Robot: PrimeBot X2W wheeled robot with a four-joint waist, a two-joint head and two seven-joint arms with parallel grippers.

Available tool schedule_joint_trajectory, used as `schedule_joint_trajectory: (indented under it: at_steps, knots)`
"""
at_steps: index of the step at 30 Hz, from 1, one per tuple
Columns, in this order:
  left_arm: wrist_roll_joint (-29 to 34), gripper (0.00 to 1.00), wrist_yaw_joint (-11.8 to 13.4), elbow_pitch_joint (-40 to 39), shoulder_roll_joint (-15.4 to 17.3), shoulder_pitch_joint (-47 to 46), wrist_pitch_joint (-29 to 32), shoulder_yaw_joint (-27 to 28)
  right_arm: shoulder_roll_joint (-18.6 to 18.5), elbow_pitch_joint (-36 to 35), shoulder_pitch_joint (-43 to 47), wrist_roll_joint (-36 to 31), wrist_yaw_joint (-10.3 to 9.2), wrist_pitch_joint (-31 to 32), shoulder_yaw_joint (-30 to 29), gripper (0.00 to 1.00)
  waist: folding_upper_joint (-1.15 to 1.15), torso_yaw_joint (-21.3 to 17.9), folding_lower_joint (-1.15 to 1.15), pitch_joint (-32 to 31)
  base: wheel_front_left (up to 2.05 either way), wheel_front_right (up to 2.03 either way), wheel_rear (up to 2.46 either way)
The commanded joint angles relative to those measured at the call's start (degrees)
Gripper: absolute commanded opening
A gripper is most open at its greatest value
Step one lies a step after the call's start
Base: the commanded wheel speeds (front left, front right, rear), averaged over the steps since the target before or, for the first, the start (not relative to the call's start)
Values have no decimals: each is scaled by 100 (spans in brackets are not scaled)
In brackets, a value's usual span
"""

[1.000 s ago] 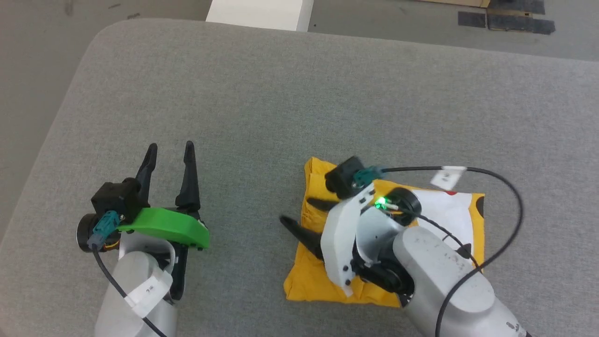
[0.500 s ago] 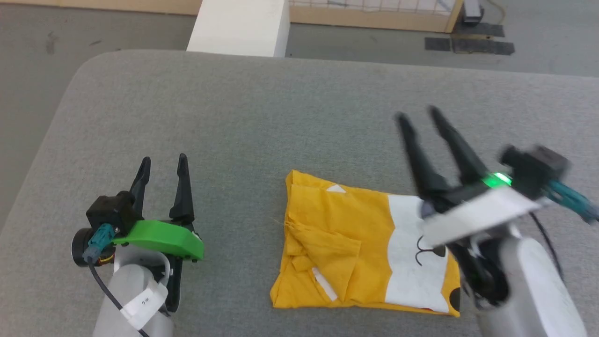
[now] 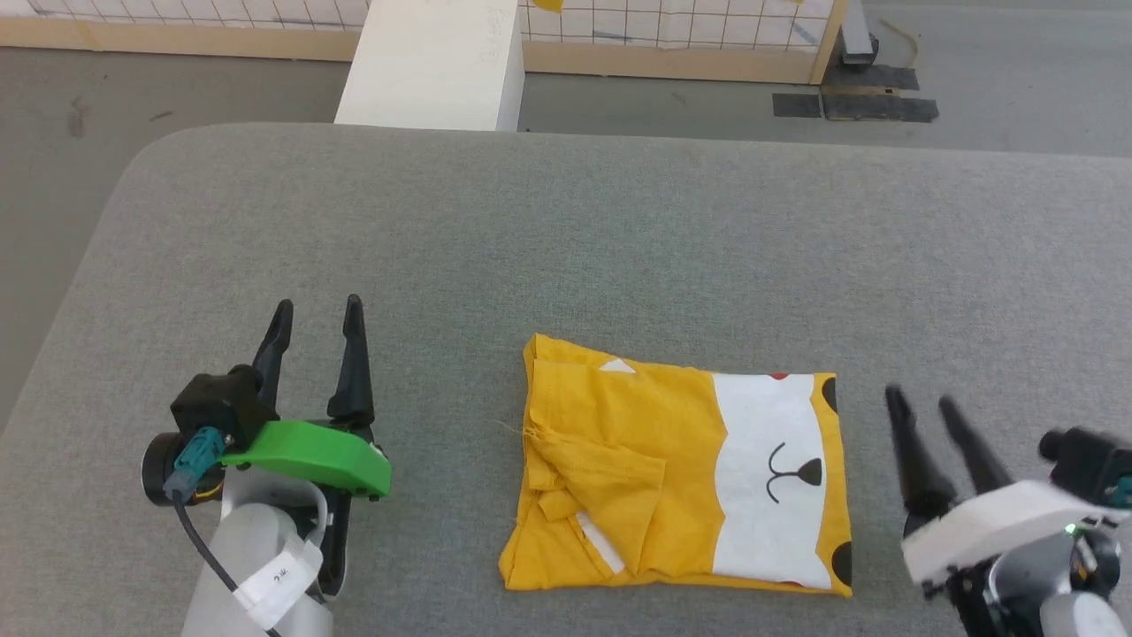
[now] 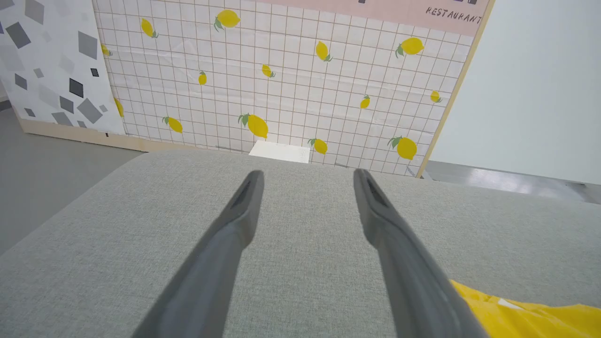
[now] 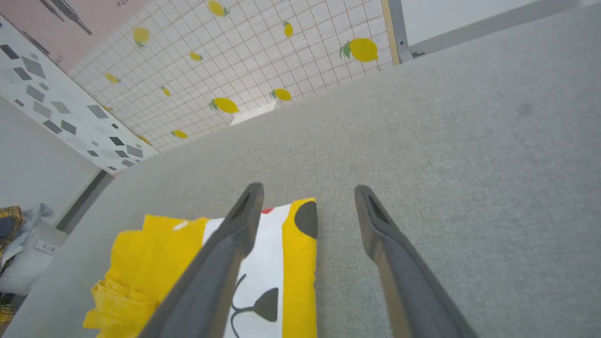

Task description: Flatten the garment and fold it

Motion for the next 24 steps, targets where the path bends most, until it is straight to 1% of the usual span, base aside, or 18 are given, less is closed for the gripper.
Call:
schedule_joint_trajectory:
  at_steps: [1, 4, 9, 17, 20, 22, 23, 24]
  knots:
    - [72, 100, -40, -30, -26, 45, -26, -14, 3, 111, 87, 32, -6, 144, -20, 100, 0, 5, 0, -1, 0, 0, 0]
    - [69, 100, -41, -58, -28, 41, -26, -42, 3, 423, 147, 202, -6, 593, -24, 100, 0, 17, 0, 1, 0, 0, 0]
    - [55, 100, -41, -87, -28, 41, -26, -59, 3, 779, 115, 487, -6, 1227, 168, 100, 0, 21, 0, 14, 0, 0, 0]
    - [49, 100, -41, -89, -22, 36, -26, -51, 3, 1412, -272, 1026, -6, 1756, 477, 100, 0, 28, 0, 52, 0, 0, 0]
    - [47, 100, -41, -87, -23, 25, -26, -67, 3, 1676, -446, 984, -6, 1892, 616, 100, 0, 45, 0, 65, 0, 0, 0]
    - [42, 100, -41, -80, -24, 16, -26, -74, 3, 1786, -548, 875, -6, 1983, 700, 44, 0, 62, 0, 70, 0, 0, 0]
    - [38, 100, -41, -76, -24, 13, -26, -77, 3, 1814, -594, 794, -6, 2010, 735, 28, 0, 72, 0, 73, 0, 0, 0]
    - [35, 100, -41, -74, -24, 13, -26, -78, 3, 1819, -623, 718, -6, 2022, 758, 11, 0, 77, 0, 75, 0, 0, 0]
